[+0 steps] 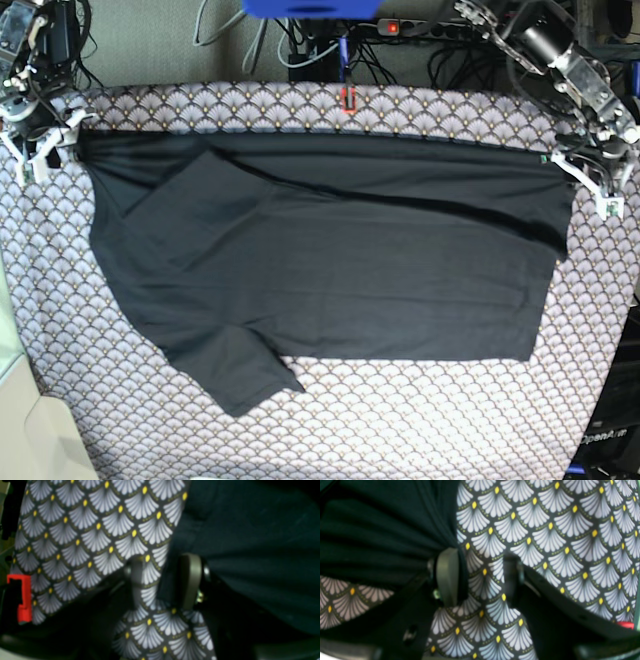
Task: Fold the T-shirt properly
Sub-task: 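Drag the folded shirt back toward the robot with both grippers, then open the right gripper and move it over the shirt's collar edge, then lower the right gripper onto the shirt and slide it toward the sleeve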
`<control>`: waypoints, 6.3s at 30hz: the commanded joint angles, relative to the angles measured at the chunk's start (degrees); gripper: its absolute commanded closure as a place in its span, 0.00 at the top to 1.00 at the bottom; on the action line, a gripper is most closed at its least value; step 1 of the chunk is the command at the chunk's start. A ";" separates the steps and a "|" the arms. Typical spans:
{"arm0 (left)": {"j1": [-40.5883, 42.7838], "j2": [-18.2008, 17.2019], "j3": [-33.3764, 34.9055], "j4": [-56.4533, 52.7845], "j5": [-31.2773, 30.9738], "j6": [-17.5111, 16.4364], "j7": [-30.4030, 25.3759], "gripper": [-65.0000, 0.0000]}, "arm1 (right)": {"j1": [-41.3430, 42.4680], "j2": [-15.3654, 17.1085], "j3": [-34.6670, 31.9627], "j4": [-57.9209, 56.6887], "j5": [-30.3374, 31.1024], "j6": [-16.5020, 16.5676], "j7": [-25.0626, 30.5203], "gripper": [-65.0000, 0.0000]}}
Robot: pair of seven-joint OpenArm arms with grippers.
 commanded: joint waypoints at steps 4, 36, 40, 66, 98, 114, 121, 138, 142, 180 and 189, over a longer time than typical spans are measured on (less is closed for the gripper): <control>-0.05 -1.06 -1.77 0.76 1.12 0.95 0.45 0.37 | 0.42 1.25 0.97 0.82 -0.75 -0.84 0.42 0.45; -0.67 -1.06 -7.04 3.13 1.12 0.95 0.54 0.37 | -4.77 -9.48 0.00 19.37 -0.75 -0.84 0.24 0.47; -1.72 -0.89 -7.84 7.09 1.12 0.95 1.07 0.37 | -5.65 -9.65 -4.57 19.29 -0.75 -0.84 0.15 0.23; -1.46 -0.18 -11.00 10.52 1.21 0.95 0.54 0.37 | -9.61 -10.09 -31.56 27.37 -13.59 -0.84 -3.63 0.13; -0.23 -0.18 -11.09 10.17 1.21 0.95 0.54 0.37 | 2.97 -12.11 -38.68 14.45 -24.84 -0.84 -3.63 0.03; -0.40 -0.27 -11.09 10.69 1.56 0.95 0.54 0.37 | 14.22 -10.79 -38.68 10.76 -29.94 -0.84 -3.89 0.03; -0.40 -0.27 -11.00 10.78 1.56 0.95 0.54 0.37 | 20.90 -13.70 -38.24 10.76 -34.16 -0.84 -3.80 0.03; -2.51 1.05 -10.30 12.80 1.21 0.95 1.16 0.17 | 12.37 -18.62 -38.42 20.25 -42.77 -0.84 -4.06 0.03; -1.81 3.16 -4.58 14.30 2.79 0.95 1.24 0.00 | 8.94 -20.02 -38.51 21.22 -42.77 -0.84 -3.71 0.03; -0.05 5.71 3.15 0.14 10.70 0.95 0.36 0.00 | 5.34 -21.17 -43.69 13.84 -42.51 -0.84 -3.36 0.03; -0.32 3.33 3.15 -2.76 10.61 0.95 0.36 0.00 | 9.73 -19.59 -41.58 9.97 -42.60 -0.84 0.33 0.03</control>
